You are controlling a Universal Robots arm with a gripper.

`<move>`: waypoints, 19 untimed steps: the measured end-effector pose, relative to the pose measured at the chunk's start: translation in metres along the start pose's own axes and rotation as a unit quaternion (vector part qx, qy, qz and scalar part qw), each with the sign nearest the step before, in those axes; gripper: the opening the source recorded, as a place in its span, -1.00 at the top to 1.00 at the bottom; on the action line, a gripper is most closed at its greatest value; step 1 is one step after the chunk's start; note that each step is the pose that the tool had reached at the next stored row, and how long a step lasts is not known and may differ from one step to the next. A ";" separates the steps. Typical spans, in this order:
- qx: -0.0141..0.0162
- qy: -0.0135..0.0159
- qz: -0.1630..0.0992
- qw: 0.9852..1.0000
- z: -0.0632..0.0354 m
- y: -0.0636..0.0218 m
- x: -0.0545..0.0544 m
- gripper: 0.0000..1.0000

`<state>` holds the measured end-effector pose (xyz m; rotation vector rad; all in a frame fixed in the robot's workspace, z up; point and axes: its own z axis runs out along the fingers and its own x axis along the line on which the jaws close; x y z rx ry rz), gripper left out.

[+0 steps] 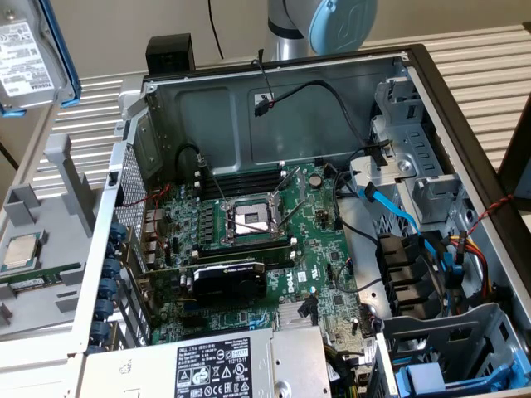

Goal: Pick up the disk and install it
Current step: 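Pick up the disk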

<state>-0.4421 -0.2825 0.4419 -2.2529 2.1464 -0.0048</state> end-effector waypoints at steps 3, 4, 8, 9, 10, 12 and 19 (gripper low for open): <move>0.000 0.000 0.000 1.000 -0.0069 -0.0102 0.000 0.26; 0.000 0.000 0.000 1.000 -0.0091 -0.0134 0.001 0.26; 0.000 0.000 0.000 1.000 -0.0181 -0.0267 0.001 0.26; 0.000 0.000 0.000 1.000 -0.0201 -0.0299 0.001 0.26; 0.000 0.000 0.000 1.000 -0.0222 -0.0333 0.001 0.26; 0.000 0.000 0.000 1.000 -0.0265 -0.0404 0.002 0.26; -0.001 0.000 0.000 1.000 -0.0411 -0.0709 0.005 0.26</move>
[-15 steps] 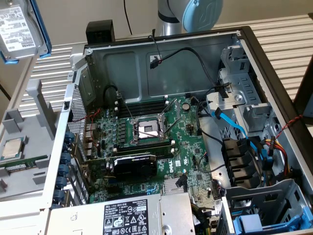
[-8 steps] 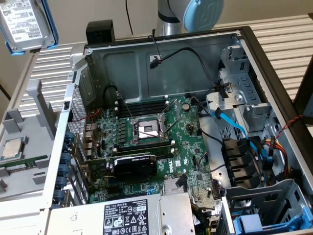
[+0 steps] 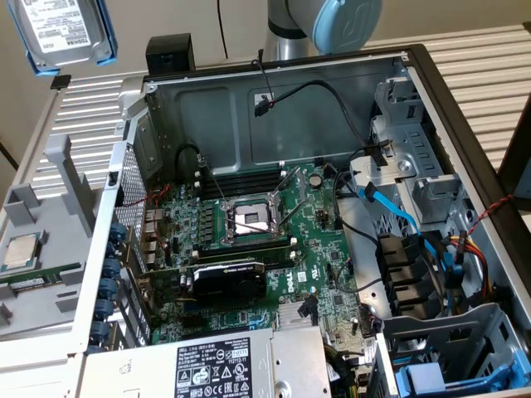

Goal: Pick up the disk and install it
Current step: 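Pick up the disk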

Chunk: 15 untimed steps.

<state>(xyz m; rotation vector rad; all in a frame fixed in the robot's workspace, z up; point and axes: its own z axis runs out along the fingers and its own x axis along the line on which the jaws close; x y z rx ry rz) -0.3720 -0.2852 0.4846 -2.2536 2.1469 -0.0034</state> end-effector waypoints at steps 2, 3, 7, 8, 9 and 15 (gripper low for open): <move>-0.001 0.000 0.000 1.000 -0.0026 -0.0086 0.003 0.26; -0.001 0.000 0.000 1.000 -0.0035 -0.0123 0.005 0.26; -0.002 0.000 0.000 1.000 -0.0063 -0.0228 0.013 0.26; -0.002 0.000 0.000 1.000 -0.0065 -0.0248 0.015 0.26; -0.002 0.000 0.000 1.000 -0.0068 -0.0269 0.017 0.26; -0.002 -0.001 0.000 1.000 -0.0073 -0.0429 0.029 0.26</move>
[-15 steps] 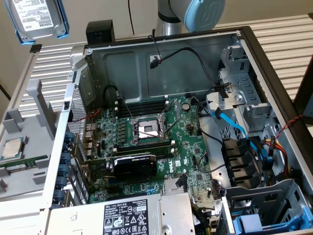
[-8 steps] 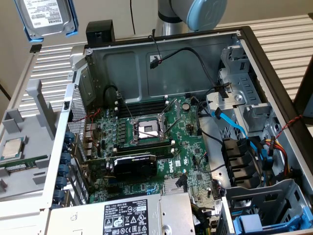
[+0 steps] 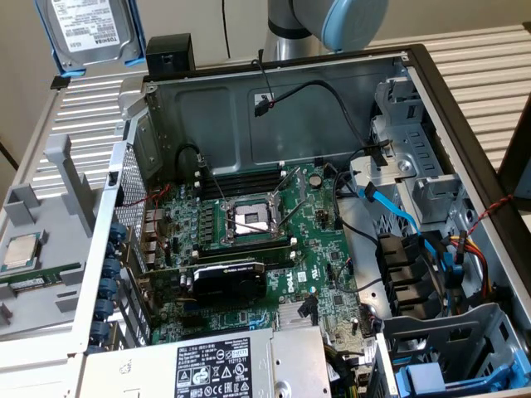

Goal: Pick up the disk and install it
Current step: 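Pick up the disk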

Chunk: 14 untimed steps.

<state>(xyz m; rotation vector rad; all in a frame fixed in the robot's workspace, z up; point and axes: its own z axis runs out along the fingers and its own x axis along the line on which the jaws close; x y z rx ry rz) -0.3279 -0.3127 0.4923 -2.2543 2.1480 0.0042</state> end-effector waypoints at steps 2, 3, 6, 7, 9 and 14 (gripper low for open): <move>0.000 -0.001 0.000 1.000 -0.0001 -0.0056 0.004 0.26; -0.001 -0.001 0.000 1.000 -0.0001 -0.0085 0.005 0.26; -0.002 -0.002 0.000 1.000 0.0000 -0.0162 0.009 0.26; -0.003 -0.002 0.000 1.000 0.0001 -0.0196 0.009 0.26; -0.003 -0.002 0.000 1.000 0.0001 -0.0283 0.012 0.26; -0.003 -0.002 0.000 1.000 0.0003 -0.0470 0.018 0.26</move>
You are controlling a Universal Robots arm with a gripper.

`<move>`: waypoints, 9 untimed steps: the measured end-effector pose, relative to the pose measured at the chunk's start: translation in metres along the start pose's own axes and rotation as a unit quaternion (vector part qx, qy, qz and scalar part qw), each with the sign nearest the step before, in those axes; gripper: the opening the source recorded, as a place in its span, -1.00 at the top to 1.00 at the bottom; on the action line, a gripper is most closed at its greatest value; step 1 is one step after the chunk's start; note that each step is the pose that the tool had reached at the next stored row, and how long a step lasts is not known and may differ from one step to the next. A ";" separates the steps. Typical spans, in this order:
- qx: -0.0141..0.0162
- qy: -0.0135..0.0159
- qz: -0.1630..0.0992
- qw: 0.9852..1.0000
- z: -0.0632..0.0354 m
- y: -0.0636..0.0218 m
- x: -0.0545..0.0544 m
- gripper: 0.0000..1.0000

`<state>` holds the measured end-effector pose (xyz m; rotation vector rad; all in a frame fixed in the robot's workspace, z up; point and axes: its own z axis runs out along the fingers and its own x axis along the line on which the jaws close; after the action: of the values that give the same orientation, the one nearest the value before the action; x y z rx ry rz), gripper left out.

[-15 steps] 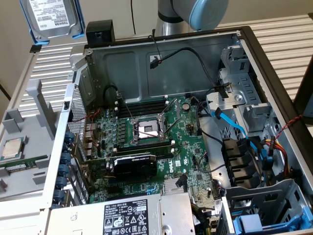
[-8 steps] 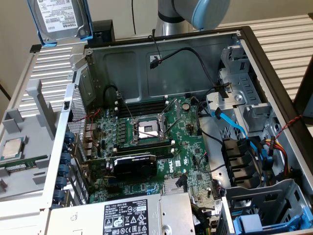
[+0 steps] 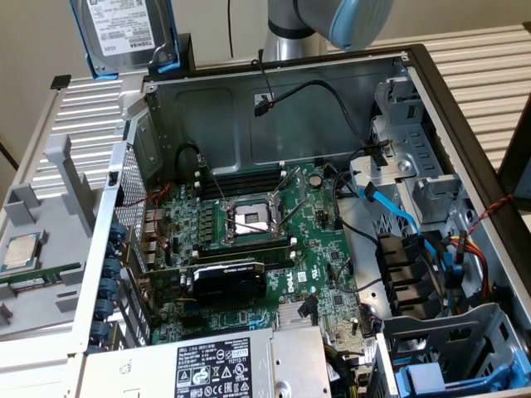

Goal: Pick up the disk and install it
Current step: 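Pick up the disk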

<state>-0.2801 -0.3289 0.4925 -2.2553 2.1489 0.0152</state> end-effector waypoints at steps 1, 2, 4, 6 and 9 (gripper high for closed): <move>0.000 0.000 0.000 1.000 0.0000 -0.0023 0.001 0.26; 0.000 0.000 0.000 1.000 0.0000 -0.0040 0.003 0.26; 0.000 0.000 0.000 1.000 -0.0001 -0.0069 0.007 0.26; 0.000 0.000 0.000 1.000 -0.0002 -0.0093 0.012 0.26; 0.000 0.000 0.000 1.000 -0.0003 -0.0140 0.020 0.26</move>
<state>-0.2652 -0.3486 0.4924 -2.2550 2.1487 0.0155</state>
